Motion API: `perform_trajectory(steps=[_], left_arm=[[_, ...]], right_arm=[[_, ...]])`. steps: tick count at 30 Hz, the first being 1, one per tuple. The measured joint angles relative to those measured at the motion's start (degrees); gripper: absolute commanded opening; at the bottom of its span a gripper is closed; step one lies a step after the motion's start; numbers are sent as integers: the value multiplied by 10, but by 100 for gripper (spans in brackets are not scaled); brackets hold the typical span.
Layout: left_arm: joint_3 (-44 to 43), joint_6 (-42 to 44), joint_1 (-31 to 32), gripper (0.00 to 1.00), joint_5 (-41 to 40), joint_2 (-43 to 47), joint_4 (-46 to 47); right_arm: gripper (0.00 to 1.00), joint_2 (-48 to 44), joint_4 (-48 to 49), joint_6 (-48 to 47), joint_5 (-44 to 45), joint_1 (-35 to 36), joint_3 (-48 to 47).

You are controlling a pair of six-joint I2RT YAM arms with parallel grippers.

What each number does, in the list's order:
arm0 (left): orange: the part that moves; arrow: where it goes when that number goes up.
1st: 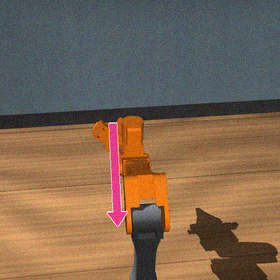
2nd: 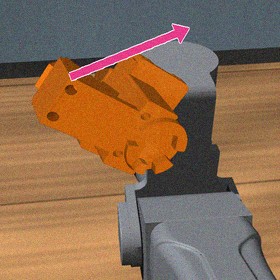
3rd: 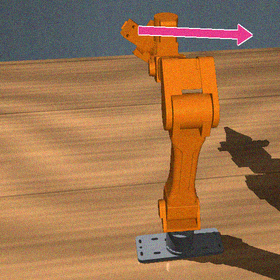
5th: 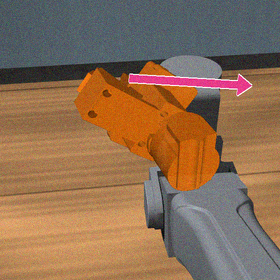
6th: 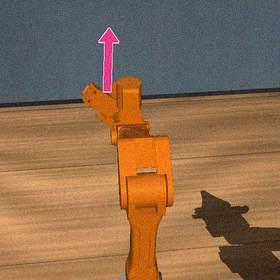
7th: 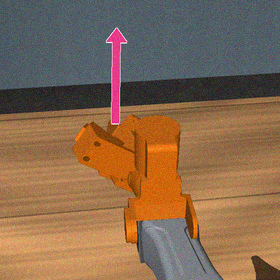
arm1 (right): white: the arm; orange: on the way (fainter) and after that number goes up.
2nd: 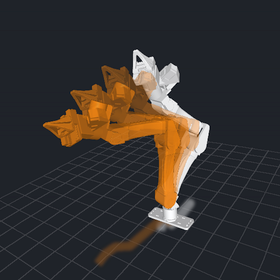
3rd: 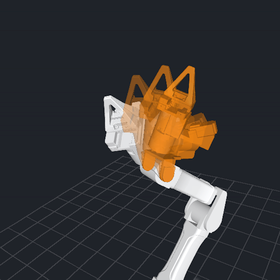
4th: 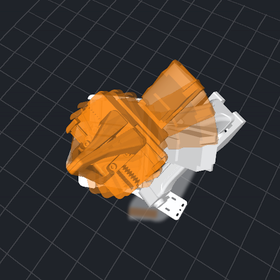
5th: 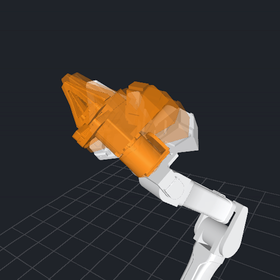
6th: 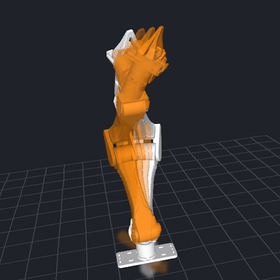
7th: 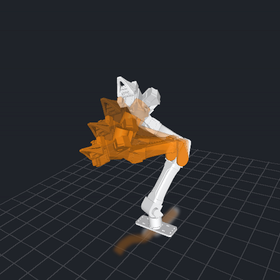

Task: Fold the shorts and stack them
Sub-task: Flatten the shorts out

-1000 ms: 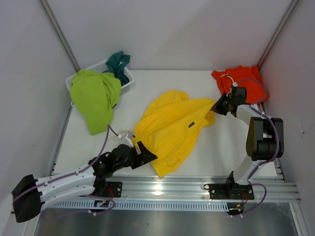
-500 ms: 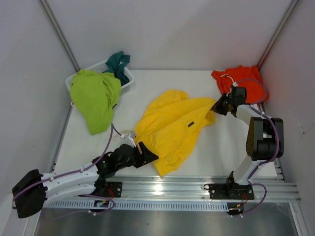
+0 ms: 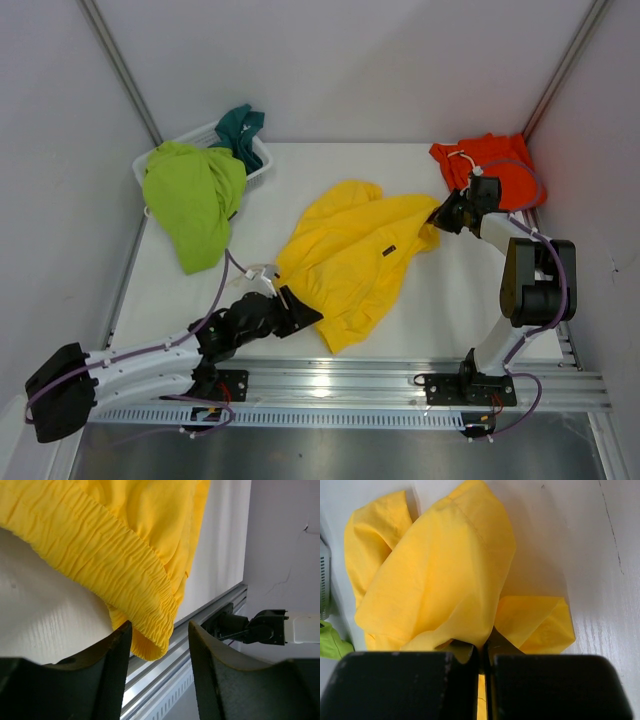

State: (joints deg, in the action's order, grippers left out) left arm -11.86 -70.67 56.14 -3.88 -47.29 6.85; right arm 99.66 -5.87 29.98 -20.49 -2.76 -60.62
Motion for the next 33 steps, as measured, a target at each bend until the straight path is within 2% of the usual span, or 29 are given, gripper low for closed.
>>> perform_trajectory(steps=[3,5,11,18,28,33], left_arm=[[6,1,0,51,-16,1,23],[13,0,0,59,-24,-5,37],[22,-13,13,66,-31,-68,79],[46,-25,19,64,-40,-108,139],[46,-25,27,62,-55,-68,149],[46,-29,28,61,-56,-76,163]], right_arm=[[0,0,3,0,0,0,0],[0,0,3,0,-2,0,0],[0,-1,4,0,-6,-1,0],[0,-9,5,0,-10,-1,0],[0,-13,7,0,-10,-1,0],[0,-13,7,1,-10,-1,0]])
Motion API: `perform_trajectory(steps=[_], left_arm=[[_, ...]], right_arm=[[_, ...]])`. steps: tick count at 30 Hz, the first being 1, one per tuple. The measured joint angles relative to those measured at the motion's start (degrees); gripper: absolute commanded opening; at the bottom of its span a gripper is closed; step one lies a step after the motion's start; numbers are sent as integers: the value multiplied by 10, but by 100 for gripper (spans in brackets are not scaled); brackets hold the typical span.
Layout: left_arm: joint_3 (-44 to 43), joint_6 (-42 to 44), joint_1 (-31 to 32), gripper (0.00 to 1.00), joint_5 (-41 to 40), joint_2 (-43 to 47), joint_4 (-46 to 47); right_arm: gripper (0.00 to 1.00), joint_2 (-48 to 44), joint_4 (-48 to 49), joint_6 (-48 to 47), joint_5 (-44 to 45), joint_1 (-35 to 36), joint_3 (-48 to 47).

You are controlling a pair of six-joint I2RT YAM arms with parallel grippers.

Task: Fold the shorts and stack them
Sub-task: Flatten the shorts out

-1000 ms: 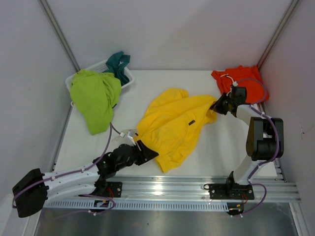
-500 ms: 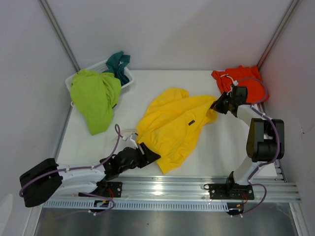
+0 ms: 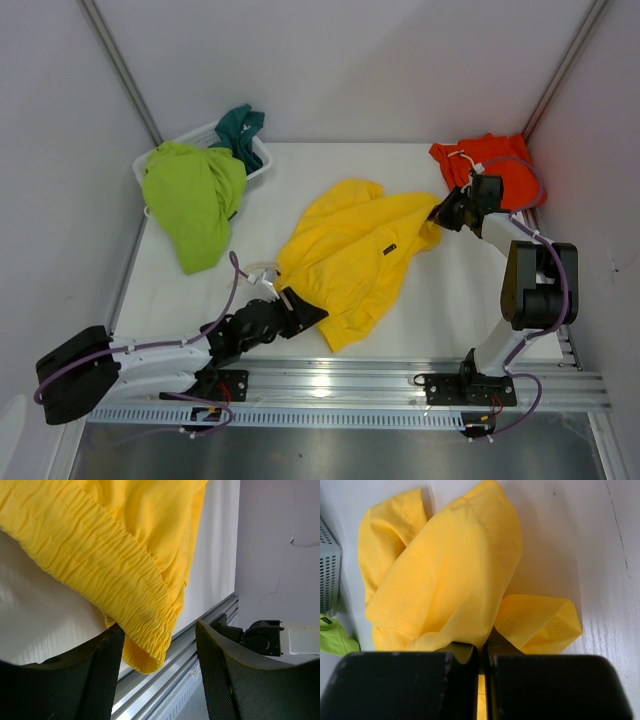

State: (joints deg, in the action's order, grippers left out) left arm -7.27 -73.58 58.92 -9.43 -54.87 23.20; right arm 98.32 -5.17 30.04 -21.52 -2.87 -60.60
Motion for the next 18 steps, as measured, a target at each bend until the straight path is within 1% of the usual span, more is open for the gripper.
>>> perform_trajectory(steps=[3,13,14,17,18], left_arm=[[0,0,0,59,-7,-11,16],[-6,16,1,41,-77,9,24],[-7,16,1,41,-80,7,25],[-7,17,1,37,-83,-24,47],[-7,16,1,33,-82,-40,56]], right_arm=[[0,0,3,2,0,0,1],[0,-4,10,6,-5,0,6],[0,-4,10,6,-5,0,6],[0,-6,10,6,-6,0,6],[0,-7,10,6,-7,0,6]])
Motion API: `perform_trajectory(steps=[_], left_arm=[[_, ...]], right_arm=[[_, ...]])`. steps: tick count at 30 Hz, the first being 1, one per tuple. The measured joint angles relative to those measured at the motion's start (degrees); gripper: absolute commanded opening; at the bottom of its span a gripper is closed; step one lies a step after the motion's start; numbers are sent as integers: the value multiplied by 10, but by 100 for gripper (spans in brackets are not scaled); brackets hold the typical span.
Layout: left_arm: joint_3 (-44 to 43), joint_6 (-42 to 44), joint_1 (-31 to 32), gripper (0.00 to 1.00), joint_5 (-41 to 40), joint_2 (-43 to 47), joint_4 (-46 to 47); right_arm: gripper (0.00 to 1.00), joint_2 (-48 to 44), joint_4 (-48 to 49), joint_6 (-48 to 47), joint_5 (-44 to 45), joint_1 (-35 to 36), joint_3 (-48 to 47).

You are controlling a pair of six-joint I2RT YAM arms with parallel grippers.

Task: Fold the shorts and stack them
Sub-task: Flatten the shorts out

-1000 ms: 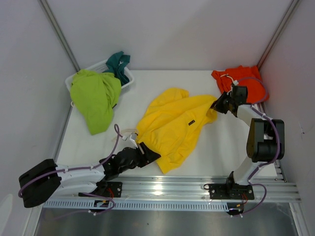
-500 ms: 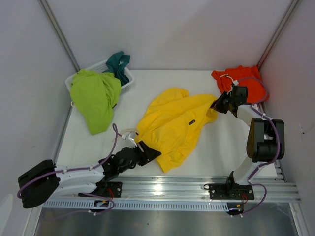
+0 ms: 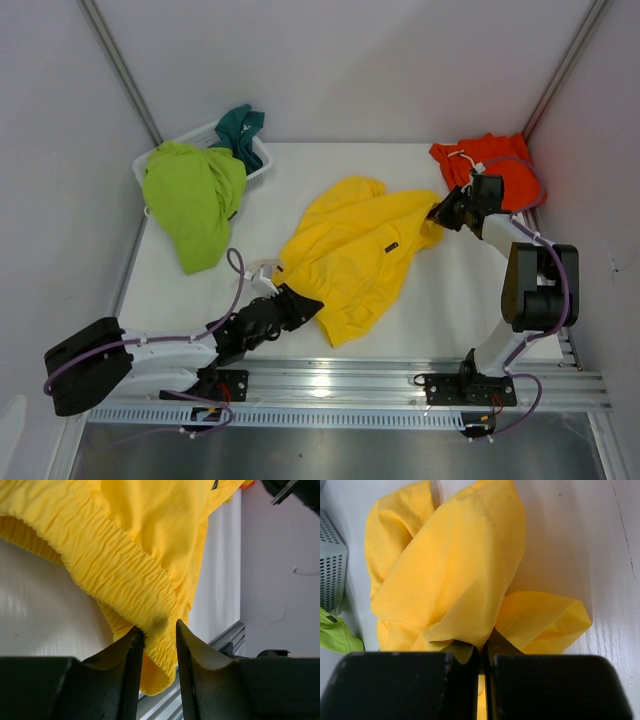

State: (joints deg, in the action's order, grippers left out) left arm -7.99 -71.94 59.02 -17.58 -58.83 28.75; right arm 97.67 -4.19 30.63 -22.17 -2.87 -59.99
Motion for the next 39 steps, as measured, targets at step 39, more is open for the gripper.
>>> perform_trajectory(steps=[39], left_arm=[[-669,210,-787,0,732,-13,-353]], right_arm=[[0,-429,-113,-84,-208,-10,-69]])
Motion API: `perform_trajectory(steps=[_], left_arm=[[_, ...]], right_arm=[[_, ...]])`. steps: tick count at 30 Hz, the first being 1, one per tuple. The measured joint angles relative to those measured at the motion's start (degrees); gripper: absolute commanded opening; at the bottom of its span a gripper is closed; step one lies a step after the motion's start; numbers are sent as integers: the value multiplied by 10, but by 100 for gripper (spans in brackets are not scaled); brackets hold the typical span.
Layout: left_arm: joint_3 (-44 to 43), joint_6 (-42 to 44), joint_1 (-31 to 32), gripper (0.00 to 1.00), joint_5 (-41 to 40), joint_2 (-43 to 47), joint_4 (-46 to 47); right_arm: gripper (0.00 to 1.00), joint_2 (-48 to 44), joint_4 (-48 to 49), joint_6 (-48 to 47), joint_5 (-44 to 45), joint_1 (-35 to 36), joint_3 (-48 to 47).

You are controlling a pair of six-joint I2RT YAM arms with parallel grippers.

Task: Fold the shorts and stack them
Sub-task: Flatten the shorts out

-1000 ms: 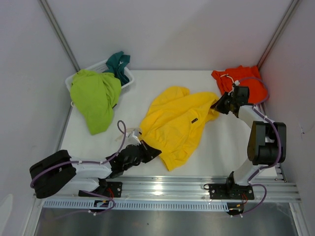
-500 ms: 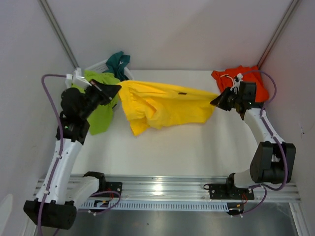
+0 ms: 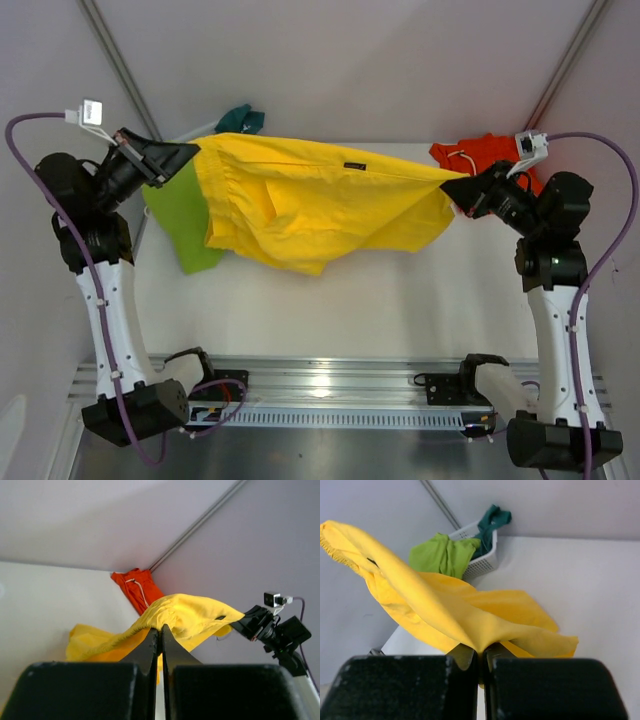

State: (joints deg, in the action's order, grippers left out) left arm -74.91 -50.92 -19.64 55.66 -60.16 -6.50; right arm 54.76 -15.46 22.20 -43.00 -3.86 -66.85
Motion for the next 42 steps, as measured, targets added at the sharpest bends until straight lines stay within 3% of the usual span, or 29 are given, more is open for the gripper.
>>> perform_trajectory(steps=[10,14,20,28,33,37,42], left_arm=[[-104,-242,-95,0,93,-26,285],[-173,-302,-105,0,101,-44,345],[-184,-321,-106,0,106,-5,364],[-235,-304,-106,0,90,14,361],[-265,-280,-104,0,59,-15,363],[-199,-219,-46,0,24,-48,338],[-91,-118,48,0,-34,-114,281]], right_arm=[[0,-118,55,-25,-82,15,-10],[0,-143,22,-61,-98,44,-74],[0,-209,-30,-97,-67,89,-140],[0,-228,-78,-124,31,120,-197],[0,-155,-95,-130,121,150,-191],[0,-56,-97,-117,165,138,-155],[0,34,-80,-70,148,69,-62]])
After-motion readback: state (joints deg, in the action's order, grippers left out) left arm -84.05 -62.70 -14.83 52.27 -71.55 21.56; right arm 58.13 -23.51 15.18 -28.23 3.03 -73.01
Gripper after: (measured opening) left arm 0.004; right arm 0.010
